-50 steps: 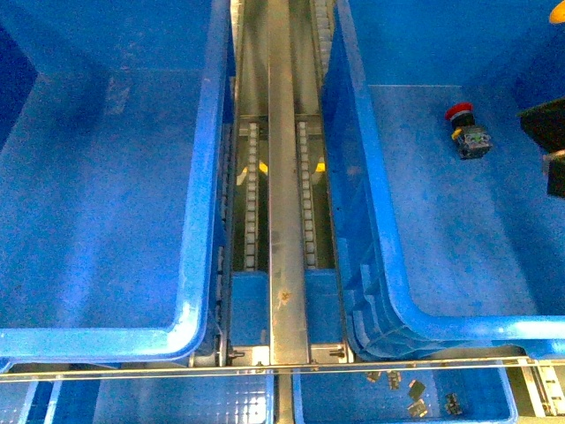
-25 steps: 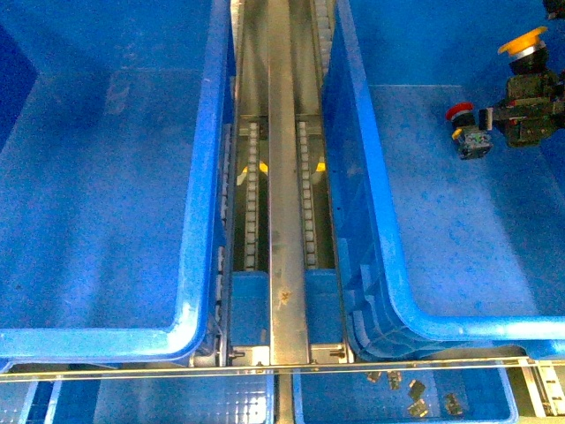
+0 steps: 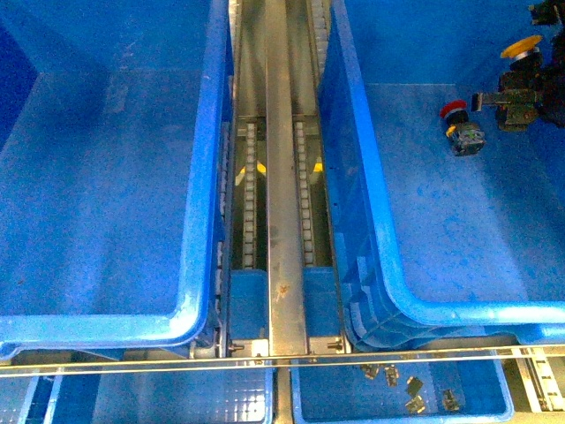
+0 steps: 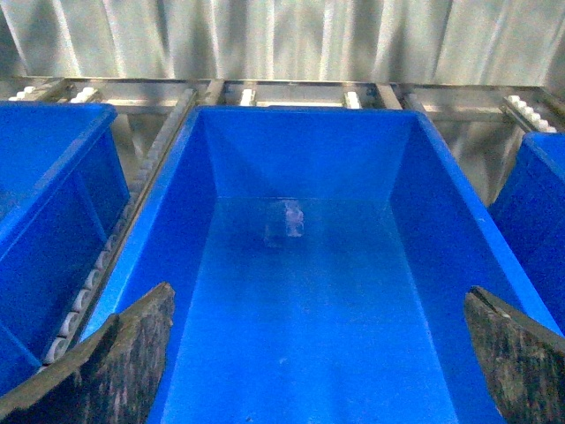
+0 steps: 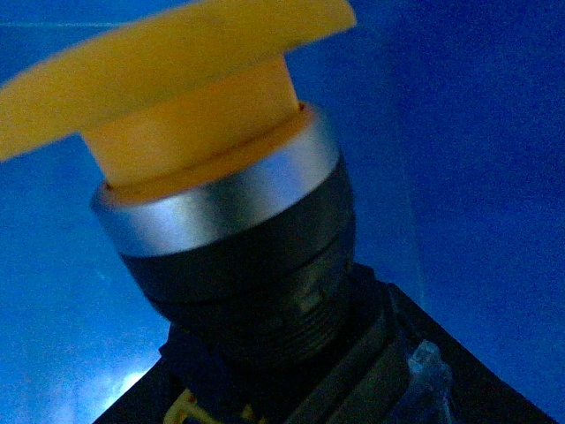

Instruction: Pick red and yellow buttons and place in box

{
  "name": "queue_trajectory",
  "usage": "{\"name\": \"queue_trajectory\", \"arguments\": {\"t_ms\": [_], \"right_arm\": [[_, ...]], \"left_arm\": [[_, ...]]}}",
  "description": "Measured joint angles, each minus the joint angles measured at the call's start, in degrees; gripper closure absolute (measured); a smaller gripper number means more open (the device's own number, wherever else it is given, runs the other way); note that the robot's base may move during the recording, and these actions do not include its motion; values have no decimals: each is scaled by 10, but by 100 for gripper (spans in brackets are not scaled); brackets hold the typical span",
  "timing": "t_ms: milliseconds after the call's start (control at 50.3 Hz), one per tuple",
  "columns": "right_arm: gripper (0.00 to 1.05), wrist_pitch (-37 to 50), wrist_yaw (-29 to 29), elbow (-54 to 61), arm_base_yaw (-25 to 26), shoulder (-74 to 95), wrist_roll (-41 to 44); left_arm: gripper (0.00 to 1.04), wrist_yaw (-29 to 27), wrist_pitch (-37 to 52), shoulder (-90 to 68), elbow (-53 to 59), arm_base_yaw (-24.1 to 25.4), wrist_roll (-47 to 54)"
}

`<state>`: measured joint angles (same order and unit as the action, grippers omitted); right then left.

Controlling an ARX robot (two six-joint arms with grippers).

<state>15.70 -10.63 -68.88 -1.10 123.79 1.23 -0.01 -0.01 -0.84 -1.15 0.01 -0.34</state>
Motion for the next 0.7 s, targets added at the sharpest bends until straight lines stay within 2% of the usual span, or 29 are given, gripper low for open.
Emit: {"name": "queue_trajectory", "arguments": {"t_ms": [338,536,695], "right_arm": [[64,-21,-10,-39,-6,31,-5],[64,67,-12,48,-21,8,-37],[64,100,-7,113,-30,7,-54]], "left_arm": [[8,0,0,0,0,0,0],[8,0,0,0,0,0,0],[8,0,0,0,0,0,0]]}}
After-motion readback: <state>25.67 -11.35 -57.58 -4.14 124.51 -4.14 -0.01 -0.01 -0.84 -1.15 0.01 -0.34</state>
